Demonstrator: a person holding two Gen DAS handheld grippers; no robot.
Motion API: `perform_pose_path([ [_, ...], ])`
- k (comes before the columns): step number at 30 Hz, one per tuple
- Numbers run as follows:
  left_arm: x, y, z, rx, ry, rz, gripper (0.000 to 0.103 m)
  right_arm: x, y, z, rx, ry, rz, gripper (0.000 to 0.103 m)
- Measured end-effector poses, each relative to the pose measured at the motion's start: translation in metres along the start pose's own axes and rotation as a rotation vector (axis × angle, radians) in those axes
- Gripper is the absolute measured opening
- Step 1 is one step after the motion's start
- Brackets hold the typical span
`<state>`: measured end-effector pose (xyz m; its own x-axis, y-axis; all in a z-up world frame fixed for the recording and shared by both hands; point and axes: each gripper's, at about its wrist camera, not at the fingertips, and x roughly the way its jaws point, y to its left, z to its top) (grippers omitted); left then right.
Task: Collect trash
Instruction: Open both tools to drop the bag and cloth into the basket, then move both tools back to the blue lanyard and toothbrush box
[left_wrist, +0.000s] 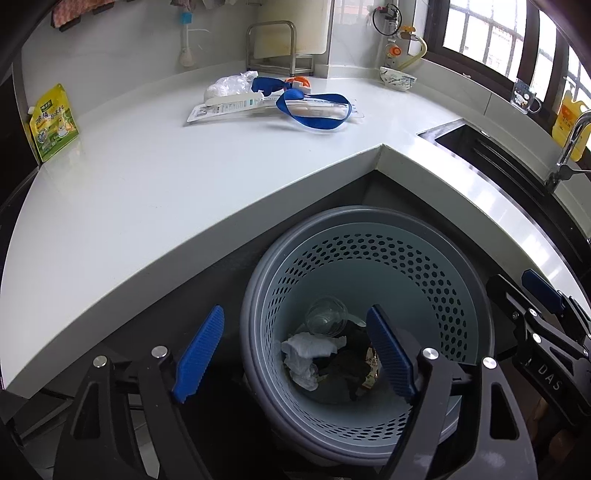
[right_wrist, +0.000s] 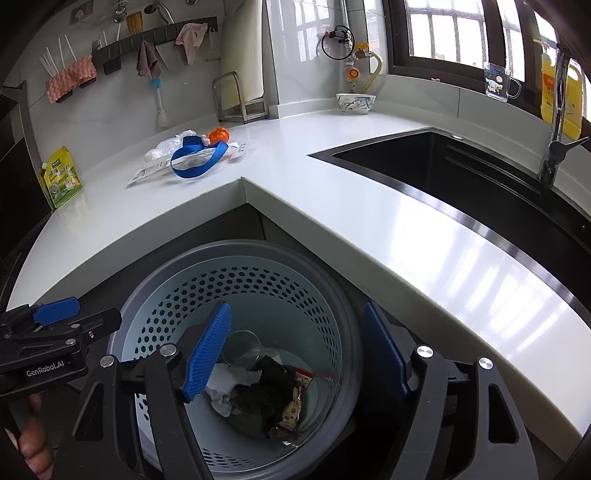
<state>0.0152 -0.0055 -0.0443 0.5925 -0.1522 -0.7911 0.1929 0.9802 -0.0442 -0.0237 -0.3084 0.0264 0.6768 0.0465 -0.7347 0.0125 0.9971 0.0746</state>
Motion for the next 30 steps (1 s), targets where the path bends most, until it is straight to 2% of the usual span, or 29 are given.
perform_pose_path([
  [6,-0.007,0.003,0.001,-0.007,-0.027,0.011,0.087,-0.005,0.012,0.001,-0.048,-0.025,-0.006,0.074],
  [11,-0.011,0.008,0.003,-0.019,-0.033,0.019,0.088,-0.007,0.016,0.002,-0.071,-0.026,-0.003,0.076],
  [17,-0.02,0.015,0.014,-0.028,-0.059,0.04,0.091,-0.007,0.014,0.015,-0.054,-0.007,0.061,0.077],
  [21,-0.029,0.022,0.037,-0.036,-0.098,0.055,0.094,-0.005,0.019,0.041,-0.092,-0.023,0.07,0.077],
  [26,-0.031,0.036,0.076,-0.043,-0.16,0.106,0.096,0.011,0.031,0.095,-0.148,-0.05,0.085,0.08],
  [30,-0.024,0.054,0.107,-0.082,-0.18,0.131,0.096,0.043,0.036,0.143,-0.118,-0.011,0.167,0.08],
])
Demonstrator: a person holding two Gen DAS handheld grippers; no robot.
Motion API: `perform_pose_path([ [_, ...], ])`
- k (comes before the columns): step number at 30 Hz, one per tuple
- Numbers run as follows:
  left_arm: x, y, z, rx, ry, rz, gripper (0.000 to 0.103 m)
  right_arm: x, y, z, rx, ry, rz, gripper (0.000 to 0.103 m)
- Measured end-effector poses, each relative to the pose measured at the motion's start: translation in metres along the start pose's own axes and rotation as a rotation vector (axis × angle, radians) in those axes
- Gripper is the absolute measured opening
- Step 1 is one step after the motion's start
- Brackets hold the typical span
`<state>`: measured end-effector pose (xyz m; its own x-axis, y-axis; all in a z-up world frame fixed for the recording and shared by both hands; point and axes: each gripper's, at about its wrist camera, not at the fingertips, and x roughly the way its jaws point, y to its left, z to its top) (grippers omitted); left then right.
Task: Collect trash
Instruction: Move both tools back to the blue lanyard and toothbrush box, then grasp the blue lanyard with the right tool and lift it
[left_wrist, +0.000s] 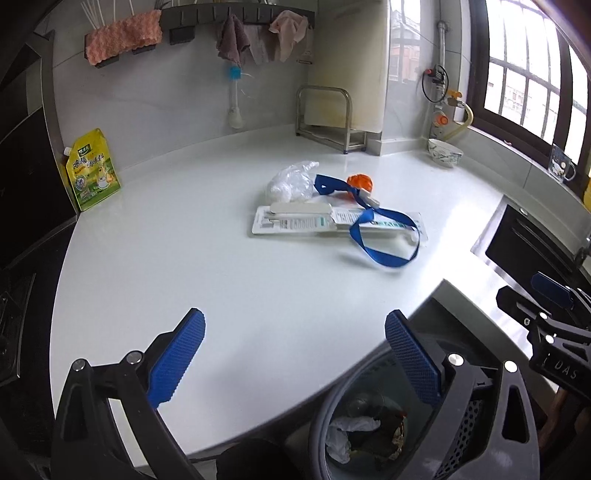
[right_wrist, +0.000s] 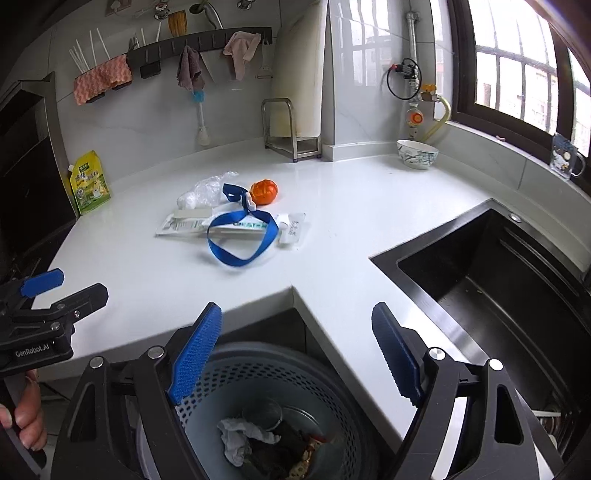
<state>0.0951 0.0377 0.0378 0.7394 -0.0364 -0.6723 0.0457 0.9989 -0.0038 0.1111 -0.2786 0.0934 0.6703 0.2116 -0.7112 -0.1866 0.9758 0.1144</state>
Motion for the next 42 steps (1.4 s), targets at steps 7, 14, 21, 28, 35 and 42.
perform_pose_path([
  [7,0.035,0.018,0.036,-0.057,0.01,0.034,0.096,0.071,0.011,0.07,-0.028,0.039,0.022,0.08],
  [14,0.066,0.022,0.051,-0.059,0.029,0.053,0.096,0.143,0.037,0.104,-0.08,0.123,0.059,0.08],
  [21,0.082,0.026,0.055,-0.052,0.043,0.053,0.096,0.194,0.043,0.112,-0.086,0.186,0.021,0.079],
  [28,0.091,0.027,0.054,-0.057,0.061,0.044,0.096,0.214,0.05,0.11,-0.121,0.221,-0.005,0.051],
  [35,0.09,0.026,0.055,-0.057,0.06,0.034,0.096,0.209,0.049,0.111,-0.106,0.209,0.043,0.009],
  [42,0.089,0.018,0.056,-0.047,0.056,0.019,0.096,0.154,0.031,0.115,-0.042,0.101,0.068,0.009],
])
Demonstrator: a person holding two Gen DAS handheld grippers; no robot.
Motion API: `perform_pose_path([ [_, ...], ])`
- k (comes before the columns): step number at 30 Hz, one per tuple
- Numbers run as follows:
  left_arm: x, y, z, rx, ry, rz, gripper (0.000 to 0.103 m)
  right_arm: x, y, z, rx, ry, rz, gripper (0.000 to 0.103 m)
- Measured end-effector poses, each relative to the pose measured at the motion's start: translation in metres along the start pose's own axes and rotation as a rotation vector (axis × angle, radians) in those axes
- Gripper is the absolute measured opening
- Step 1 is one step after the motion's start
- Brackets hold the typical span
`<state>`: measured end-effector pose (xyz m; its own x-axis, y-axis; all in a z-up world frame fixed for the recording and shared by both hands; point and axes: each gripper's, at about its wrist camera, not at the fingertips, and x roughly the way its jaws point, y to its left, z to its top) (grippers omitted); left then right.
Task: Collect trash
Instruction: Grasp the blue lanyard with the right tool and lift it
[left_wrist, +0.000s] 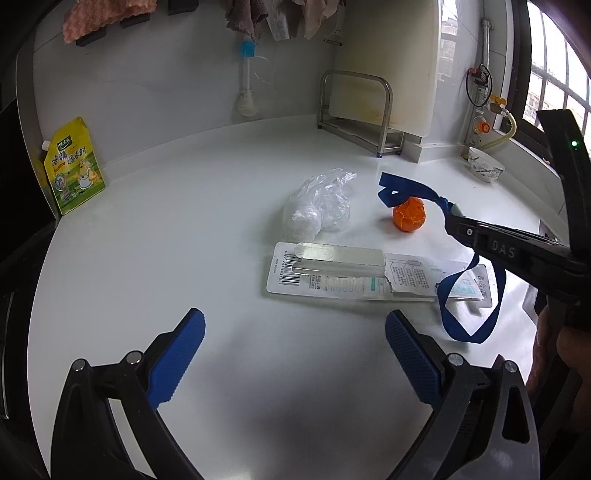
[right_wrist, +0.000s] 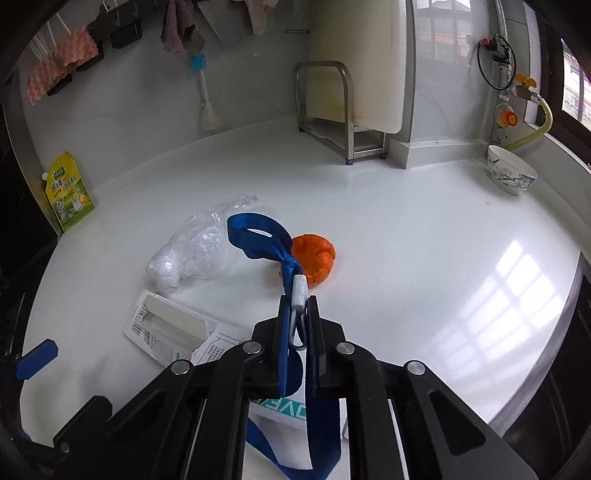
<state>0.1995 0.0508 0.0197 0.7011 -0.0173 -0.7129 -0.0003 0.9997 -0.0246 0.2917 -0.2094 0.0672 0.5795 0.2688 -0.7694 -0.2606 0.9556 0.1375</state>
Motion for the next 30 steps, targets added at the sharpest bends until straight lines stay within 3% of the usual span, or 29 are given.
perform_pose_path([
  [7,-0.004,-0.016,0.001,0.005,-0.001,-0.038,0.096,-0.069,-0.023,-0.023,0.063,-0.082,0.004,0.009],
  [12,-0.006,-0.029,0.003,0.065,-0.005,-0.079,0.096,-0.104,-0.045,-0.053,0.127,-0.076,0.02,0.009],
  [22,0.003,-0.036,0.013,0.307,-0.051,-0.193,0.096,-0.15,-0.058,-0.115,0.233,-0.061,0.065,0.009],
  [30,0.03,-0.052,0.027,0.551,-0.013,-0.435,0.096,-0.157,-0.025,-0.166,0.199,0.009,0.105,0.009],
])
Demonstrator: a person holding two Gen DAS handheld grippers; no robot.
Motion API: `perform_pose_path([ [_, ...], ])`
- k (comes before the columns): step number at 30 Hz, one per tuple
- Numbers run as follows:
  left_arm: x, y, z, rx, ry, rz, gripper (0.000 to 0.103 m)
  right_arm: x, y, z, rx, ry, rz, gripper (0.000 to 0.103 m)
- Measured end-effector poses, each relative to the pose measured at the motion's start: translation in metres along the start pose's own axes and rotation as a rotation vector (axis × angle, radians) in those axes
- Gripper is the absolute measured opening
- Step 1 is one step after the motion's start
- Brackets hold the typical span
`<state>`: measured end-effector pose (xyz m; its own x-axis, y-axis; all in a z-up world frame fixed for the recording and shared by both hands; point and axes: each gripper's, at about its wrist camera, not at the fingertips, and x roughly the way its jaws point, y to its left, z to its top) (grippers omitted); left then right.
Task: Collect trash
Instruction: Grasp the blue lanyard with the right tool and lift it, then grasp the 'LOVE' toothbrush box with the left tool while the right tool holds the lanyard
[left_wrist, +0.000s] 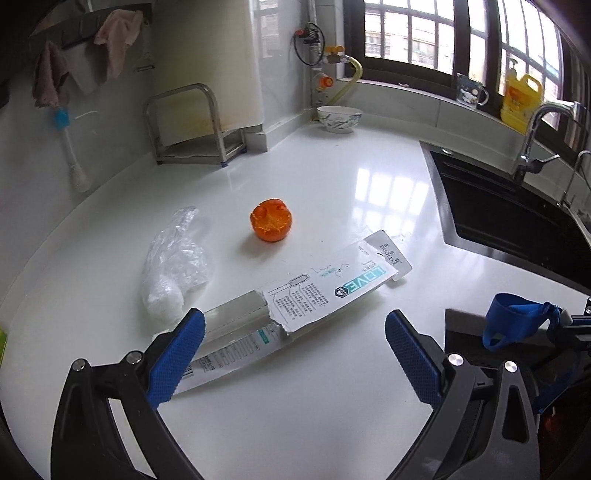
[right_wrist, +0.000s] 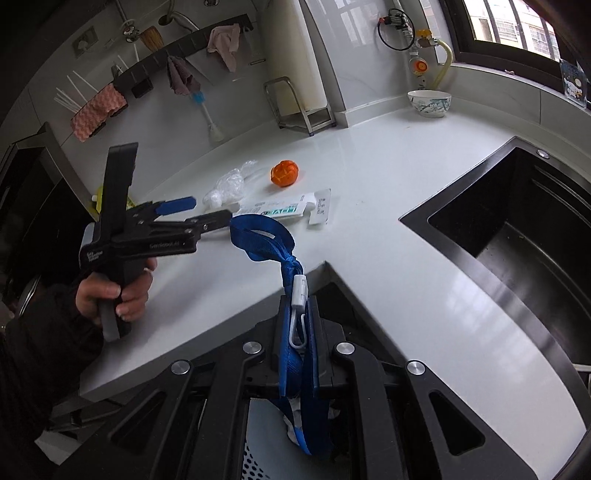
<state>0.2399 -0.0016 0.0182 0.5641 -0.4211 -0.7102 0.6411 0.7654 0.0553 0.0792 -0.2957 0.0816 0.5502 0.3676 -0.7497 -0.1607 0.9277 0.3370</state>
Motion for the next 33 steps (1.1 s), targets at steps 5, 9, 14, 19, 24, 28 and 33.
perform_pose_path([
  [5,0.018,0.001,0.008,0.15,0.023,-0.069,0.096,-0.002,0.002,-0.013,0.027,0.044,0.021,0.009],
  [9,0.03,0.007,0.017,0.213,0.066,-0.203,0.096,0.0,0.001,-0.012,0.041,0.057,0.034,0.009],
  [14,0.051,0.012,0.025,0.245,0.12,-0.254,0.096,0.004,-0.002,-0.009,0.074,0.06,0.065,0.009],
  [19,0.066,0.015,0.024,0.234,0.151,-0.29,0.096,0.009,-0.002,-0.01,0.092,0.071,0.101,0.009],
  [24,0.074,0.007,0.016,0.293,0.2,-0.316,0.096,0.01,-0.006,-0.01,0.104,0.078,0.109,0.009],
  [28,0.081,0.006,0.012,0.314,0.221,-0.312,0.096,0.011,-0.009,-0.011,0.114,0.08,0.115,0.009],
  [33,0.086,0.011,0.016,0.294,0.209,-0.3,0.095,0.011,-0.01,-0.012,0.115,0.082,0.116,0.009],
])
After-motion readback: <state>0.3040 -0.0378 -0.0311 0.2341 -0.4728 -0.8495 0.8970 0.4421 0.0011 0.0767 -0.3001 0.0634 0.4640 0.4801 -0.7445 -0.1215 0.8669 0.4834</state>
